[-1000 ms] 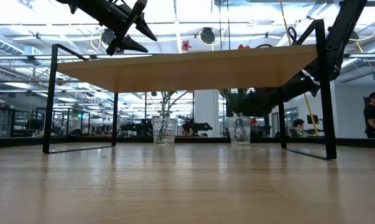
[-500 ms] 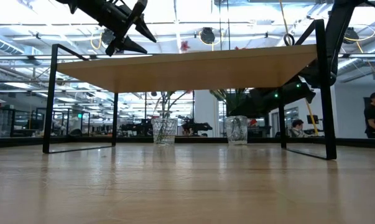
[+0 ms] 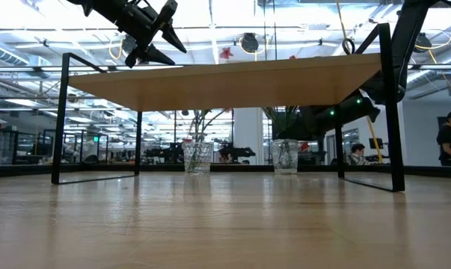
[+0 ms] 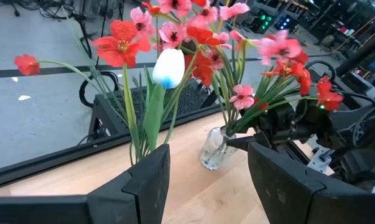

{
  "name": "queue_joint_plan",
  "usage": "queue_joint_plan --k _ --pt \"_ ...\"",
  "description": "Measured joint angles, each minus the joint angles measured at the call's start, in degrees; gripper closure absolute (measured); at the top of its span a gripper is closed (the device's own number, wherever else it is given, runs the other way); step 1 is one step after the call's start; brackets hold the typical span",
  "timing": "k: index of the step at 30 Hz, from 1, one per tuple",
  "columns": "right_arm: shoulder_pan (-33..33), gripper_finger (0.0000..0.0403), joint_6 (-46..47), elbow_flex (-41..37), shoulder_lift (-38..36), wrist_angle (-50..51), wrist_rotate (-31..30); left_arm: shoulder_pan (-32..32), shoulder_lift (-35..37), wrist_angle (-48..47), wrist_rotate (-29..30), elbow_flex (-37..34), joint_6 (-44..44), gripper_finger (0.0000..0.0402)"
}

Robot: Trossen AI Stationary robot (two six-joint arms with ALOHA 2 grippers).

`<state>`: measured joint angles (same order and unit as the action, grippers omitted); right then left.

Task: Pick and place flowers into a vace then onto a shelf
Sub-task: Put the right transparent flower vase on the shelf

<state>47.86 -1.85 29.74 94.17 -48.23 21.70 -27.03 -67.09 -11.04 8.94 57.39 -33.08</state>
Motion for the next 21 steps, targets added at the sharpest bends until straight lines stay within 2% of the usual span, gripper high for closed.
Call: queue_joint_plan --k 10,21 --pt "0.1 0.0271 -0.1 -0.2 -8.2 5.9 -3.7 0.0 0.0 -0.9 0.1 0.0 0.7 0.0183" --pt "0.1 0.0271 0.3 -0.1 -19.0 13.6 -4.4 0.0 0.0 -0.9 0.1 0.0 1.3 0.0183"
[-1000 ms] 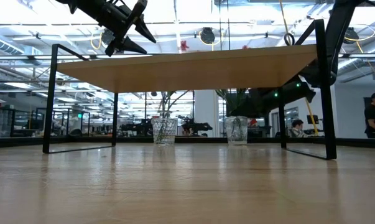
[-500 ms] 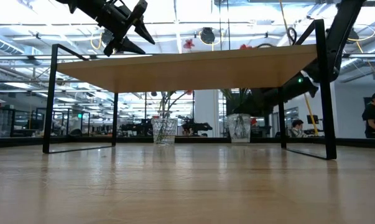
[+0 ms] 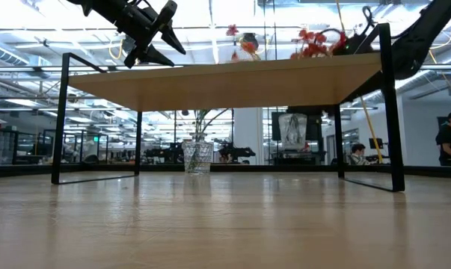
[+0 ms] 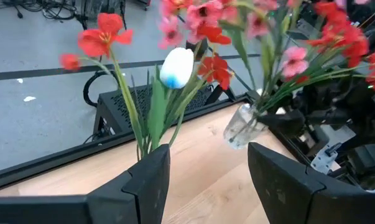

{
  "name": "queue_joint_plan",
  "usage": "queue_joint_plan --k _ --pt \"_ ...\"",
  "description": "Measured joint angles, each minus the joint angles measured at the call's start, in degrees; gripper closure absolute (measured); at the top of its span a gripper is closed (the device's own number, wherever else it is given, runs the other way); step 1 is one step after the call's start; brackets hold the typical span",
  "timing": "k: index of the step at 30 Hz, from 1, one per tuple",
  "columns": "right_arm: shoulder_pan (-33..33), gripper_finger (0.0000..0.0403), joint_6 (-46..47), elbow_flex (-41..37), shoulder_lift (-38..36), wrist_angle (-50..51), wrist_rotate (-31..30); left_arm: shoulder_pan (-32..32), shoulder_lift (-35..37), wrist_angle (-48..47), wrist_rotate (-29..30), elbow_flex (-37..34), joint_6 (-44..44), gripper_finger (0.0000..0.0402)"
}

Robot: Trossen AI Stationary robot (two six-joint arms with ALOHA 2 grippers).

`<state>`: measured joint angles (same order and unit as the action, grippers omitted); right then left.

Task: Pick and place flowers into a vace then onto a shelf
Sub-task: Put the right transparent flower vase on the shelf

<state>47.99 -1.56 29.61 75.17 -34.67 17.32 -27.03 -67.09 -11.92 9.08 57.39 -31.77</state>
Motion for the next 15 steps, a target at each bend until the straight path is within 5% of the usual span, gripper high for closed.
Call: queue_joint_plan --k 15 --pt "0.1 0.0271 -0.6 0.0 -8.1 4.1 -2.5 0.0 0.0 -0.1 0.0 0.0 0.6 0.0183"
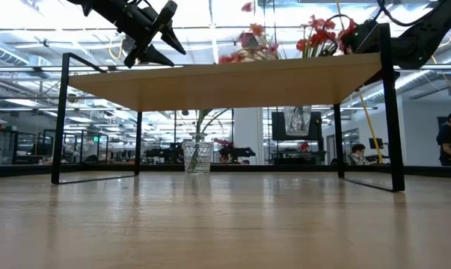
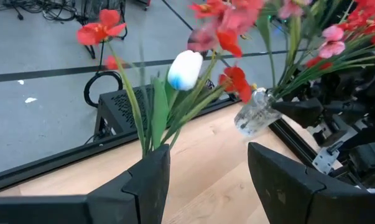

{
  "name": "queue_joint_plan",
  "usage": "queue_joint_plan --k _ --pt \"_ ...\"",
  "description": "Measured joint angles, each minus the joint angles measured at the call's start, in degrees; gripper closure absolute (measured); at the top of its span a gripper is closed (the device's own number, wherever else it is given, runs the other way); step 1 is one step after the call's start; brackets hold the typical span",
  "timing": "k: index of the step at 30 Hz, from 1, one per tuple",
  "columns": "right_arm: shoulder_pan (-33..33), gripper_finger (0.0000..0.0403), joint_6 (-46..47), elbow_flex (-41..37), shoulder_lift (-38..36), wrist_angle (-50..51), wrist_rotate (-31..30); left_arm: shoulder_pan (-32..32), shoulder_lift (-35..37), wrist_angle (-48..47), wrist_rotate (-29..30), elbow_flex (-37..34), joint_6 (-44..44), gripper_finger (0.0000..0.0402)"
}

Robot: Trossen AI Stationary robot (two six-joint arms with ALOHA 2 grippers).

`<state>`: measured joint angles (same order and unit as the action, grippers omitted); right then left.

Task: Pick and place flowers into a vace then onto a shelf
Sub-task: Put the right transparent flower vase on the shelf

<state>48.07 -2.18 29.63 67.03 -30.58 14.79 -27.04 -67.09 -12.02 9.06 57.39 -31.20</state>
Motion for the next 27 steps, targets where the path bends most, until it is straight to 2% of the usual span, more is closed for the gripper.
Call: queue_joint_plan --k 12,27 --pt "0.0 0.0271 2.0 0.1 -5.1 -0.2 0.0 0.0 0.0 -0.4 0.0 0.0 0.1 0.0183" --pt "0.2 0.0271 0.7 7.4 -5.9 5.6 0.3 0.0 0.0 -0.4 -0.1 0.0 0.8 0.0183"
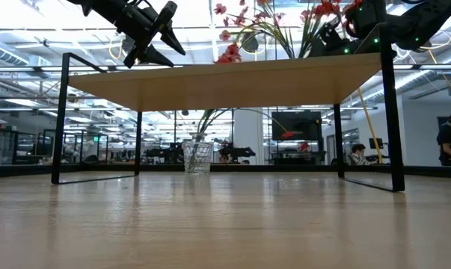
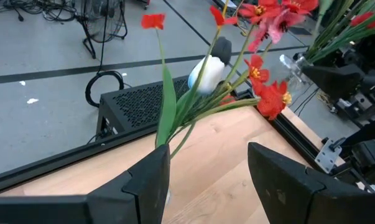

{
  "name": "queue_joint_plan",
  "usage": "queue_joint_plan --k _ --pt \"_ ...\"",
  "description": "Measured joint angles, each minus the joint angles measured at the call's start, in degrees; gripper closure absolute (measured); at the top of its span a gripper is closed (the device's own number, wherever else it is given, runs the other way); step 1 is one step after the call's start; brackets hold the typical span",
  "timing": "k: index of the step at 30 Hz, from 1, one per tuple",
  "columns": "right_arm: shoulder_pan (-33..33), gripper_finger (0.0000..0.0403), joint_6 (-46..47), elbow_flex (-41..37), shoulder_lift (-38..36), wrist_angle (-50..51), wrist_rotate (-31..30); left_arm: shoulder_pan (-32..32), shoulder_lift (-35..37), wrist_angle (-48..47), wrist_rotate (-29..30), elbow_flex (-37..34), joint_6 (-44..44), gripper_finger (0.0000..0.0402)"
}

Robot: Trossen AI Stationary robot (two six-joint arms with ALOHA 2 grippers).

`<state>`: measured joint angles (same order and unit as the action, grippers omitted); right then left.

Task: Pick and place flowers into a vace then onto a shelf
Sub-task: Put the right transparent flower vase on the shelf

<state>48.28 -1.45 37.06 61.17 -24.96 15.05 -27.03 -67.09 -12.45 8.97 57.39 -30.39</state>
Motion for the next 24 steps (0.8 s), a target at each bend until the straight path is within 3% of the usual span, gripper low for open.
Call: queue_joint_plan --k 12,21,24 --pt "0.0 0.0271 0.2 0.9 0.0 1.3 0.3 0.0 0.0 -0.1 -0.1 0.0 0.1 0.0183" --pt "0.0 0.0271 0.6 0.9 0.0 5.0 7.7 0.0 0.0 -0.4 -0.1 0.0 0.1 0.0183" --pt "-0.3 0.0271 0.3 0.9 0.0 7.6 -1.9 0.0 0.0 -0.3 -0.1 0.0 0.1 0.0183"
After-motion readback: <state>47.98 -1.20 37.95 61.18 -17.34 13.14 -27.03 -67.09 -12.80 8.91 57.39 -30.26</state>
